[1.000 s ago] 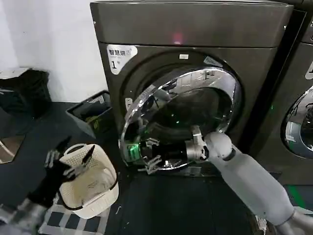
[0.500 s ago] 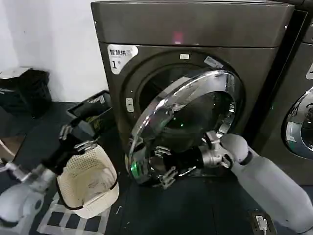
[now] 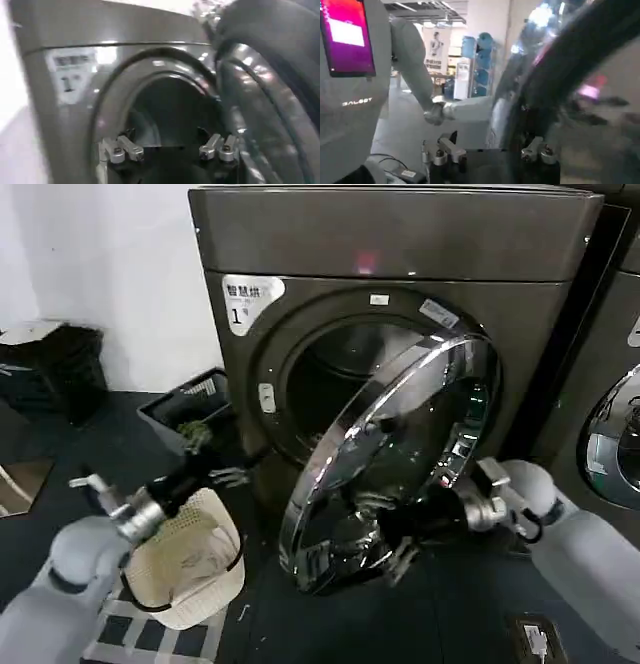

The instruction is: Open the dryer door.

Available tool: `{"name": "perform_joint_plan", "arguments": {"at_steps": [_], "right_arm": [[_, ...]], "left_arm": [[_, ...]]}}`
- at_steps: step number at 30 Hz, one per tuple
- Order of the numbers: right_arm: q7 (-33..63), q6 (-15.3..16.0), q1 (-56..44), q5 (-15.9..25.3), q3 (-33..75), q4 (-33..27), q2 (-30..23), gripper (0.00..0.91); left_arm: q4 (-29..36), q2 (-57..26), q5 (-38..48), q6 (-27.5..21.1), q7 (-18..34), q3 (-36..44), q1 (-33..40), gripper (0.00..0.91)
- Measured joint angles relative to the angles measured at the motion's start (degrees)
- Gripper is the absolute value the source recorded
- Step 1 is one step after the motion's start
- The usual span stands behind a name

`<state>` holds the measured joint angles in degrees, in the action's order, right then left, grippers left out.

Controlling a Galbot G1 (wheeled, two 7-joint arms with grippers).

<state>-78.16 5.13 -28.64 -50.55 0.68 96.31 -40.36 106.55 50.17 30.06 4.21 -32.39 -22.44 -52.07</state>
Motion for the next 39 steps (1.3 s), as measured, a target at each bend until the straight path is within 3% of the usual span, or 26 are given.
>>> {"name": "perform_joint_plan", "arguments": {"at_steps": [9, 15, 21, 29, 34, 39], "right_arm": [[0.02, -0.91, -10.7, 0.19, 12.86, -0.68, 3.89, 0.907], [0.69, -2.25, -24.22, -0.45, 27.62, 0.46, 6.68, 0.907], [0.1, -3.4, -41.21, -1.92, 46.41, 2.04, 5.74, 0.907], [5.41, -7.83, -62.73, -1.87, 71.33, 3.72, -0.33, 0.907], [14.56, -12.66, -72.02, 1.29, 84.39, 3.7, -7.19, 0.907], [25.21, -15.55, -78.26, 3.99, 94.65, 4.75, -14.15, 0.907]], "left_arm": [[-0.84, 0.75, 0.47, 0.27, -2.47, 7.71, 5.92, 0.907], [-0.45, 2.2, 0.32, 0.84, -2.79, 11.87, 8.41, 0.907], [-0.42, 4.01, 0.41, 1.21, -2.54, 15.46, 10.22, 0.907], [-0.47, 5.54, 0.83, 1.97, -2.42, 20.22, 12.69, 0.907], [-1.04, 6.72, 0.78, 2.7, -1.93, 23.66, 14.27, 0.907], [-1.68, 8.4, 0.52, 3.27, -0.65, 27.23, 15.81, 0.907]]}}
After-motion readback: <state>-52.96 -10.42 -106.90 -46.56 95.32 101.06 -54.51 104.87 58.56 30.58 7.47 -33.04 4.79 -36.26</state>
